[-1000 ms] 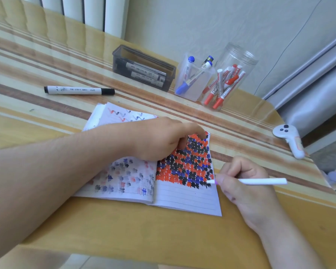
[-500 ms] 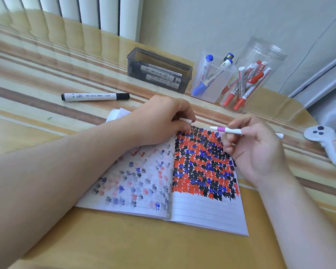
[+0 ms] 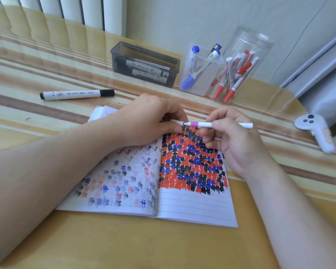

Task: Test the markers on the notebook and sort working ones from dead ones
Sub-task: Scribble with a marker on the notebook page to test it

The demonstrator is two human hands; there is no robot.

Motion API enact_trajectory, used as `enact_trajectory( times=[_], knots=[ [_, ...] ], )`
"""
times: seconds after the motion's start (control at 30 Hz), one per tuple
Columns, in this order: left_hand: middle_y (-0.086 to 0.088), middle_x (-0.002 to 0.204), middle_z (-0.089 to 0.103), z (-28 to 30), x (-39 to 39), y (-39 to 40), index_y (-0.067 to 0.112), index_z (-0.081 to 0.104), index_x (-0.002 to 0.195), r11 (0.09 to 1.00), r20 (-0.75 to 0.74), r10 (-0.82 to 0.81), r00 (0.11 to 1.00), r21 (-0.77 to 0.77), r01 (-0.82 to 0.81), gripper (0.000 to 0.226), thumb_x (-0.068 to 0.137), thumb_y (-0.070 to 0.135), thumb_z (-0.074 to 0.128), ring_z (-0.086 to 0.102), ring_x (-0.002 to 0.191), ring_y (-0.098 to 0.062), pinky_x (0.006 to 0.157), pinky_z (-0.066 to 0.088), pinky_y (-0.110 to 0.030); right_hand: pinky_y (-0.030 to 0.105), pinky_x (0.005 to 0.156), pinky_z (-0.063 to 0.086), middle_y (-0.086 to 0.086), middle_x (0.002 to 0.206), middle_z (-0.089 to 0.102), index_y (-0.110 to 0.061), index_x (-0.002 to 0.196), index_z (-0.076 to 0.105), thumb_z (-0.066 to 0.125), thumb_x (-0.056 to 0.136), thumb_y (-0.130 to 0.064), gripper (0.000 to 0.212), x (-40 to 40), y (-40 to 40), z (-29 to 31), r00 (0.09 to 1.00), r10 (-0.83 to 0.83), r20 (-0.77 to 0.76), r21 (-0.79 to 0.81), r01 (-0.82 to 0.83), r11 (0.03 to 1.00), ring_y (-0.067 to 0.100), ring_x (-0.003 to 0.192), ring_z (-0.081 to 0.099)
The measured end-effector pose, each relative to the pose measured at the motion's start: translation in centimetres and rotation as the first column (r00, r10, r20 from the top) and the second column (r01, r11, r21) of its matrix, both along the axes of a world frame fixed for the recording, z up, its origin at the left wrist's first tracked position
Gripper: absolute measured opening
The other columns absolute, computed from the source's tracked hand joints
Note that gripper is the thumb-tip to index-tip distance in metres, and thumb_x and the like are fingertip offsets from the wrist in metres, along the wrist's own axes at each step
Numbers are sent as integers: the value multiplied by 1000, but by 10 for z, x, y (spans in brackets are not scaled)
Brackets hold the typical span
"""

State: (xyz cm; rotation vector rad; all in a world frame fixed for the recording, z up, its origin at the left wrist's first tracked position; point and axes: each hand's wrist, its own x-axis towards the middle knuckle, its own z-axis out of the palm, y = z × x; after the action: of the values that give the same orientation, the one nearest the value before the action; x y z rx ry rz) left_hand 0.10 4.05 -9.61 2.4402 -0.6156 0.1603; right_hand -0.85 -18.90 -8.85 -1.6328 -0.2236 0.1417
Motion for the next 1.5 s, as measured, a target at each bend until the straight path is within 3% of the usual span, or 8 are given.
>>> enact_trajectory(
  times=[0.2,0.5,0.6,0.67,0.87,1.1,1.3,1.5],
  knots=[
    [23,89,67,0,0,-1,40,71,109,1000,14,4,1000,16,-4,16,93,40,71,59,83,8,66,38,-6,28,59,52,15,83,75,-24,80,76,68,93,-8,21,-1,-1,1,998,41,39,-38,-40,998,22,67,63],
    [19,77,64,7,-2,5,39,70,101,999,1,5,1000,-52,-5,9,97,44,64,56,75,9,59,36,-6,25,57,46,10,85,74,-21,98,78,77,86,-38,20,1,-10,2,999,41,20,21,-42,999,19,64,58],
    [11,86,67,8,-4,4,37,63,102,997,-17,-9,1000,-75,8,10,101,44,55,58,80,-1,69,44,-22,34,59,51,3,78,73,-27,92,72,73,95,-20,8,3,-13,-4,968,25,248,-332,61,941,18,64,62],
    [9,88,65,10,-8,1,33,59,104,995,-34,-33,999,-93,30,13,105,40,48,56,83,-3,72,44,-22,47,65,53,3,75,66,-33,96,66,70,97,-30,5,-3,-8,-9,938,151,311,-522,36,852,25,68,61],
    [9,75,55,22,-18,-6,18,55,95,990,108,-100,989,-89,110,20,108,29,45,50,74,-5,64,36,-18,25,52,34,-7,61,49,-17,90,55,64,101,-25,16,-21,15,-9,808,169,565,-531,199,824,10,58,47],
    [14,70,53,3,-17,-17,22,53,87,994,13,-87,996,-62,88,20,104,31,51,50,69,4,61,33,-20,34,55,37,-3,59,50,-22,80,58,73,93,-36,24,-9,8,-15,895,158,418,-592,137,794,9,55,43],
    [16,96,72,-1,-11,-10,39,72,103,984,-92,-16,996,-179,-1,10,98,41,63,65,94,-1,85,50,-29,32,60,41,-13,60,57,-28,80,70,74,89,-45,19,-5,6,-17,939,40,343,-508,150,848,3,59,50],
    [2,102,71,1,-26,-28,33,66,110,993,-40,89,995,84,-85,13,101,29,57,65,96,-23,77,40,-33,37,64,35,4,93,69,-24,91,54,47,106,-41,23,-22,15,-10,897,215,386,-823,229,519,31,92,63]
  ],
)
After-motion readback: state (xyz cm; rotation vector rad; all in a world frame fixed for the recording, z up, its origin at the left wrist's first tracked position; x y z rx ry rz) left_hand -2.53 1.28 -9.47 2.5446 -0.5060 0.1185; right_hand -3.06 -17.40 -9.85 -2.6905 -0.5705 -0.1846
